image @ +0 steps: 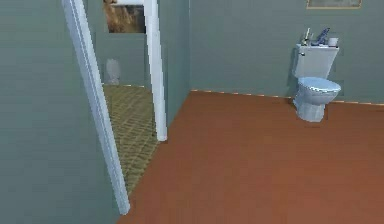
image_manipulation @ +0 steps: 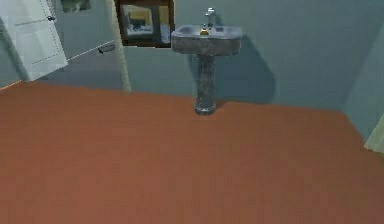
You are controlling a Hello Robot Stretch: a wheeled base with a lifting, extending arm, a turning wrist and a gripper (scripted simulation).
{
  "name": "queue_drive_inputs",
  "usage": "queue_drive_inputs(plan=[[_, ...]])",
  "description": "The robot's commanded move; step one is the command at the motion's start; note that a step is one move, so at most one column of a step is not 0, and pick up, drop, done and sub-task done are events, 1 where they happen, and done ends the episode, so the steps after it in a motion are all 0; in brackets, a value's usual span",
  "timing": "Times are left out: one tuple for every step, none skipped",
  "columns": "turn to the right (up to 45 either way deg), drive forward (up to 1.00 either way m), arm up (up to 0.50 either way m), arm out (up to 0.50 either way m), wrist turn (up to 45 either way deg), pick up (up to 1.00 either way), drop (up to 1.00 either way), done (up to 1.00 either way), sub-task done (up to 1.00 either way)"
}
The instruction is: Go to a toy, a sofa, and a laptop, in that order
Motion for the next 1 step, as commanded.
queue_drive_inputs(plan=[[3.0, 0.0, 0.0, 0.0, 0.0, 0.0, 0.0, 0.0, 0.0]])
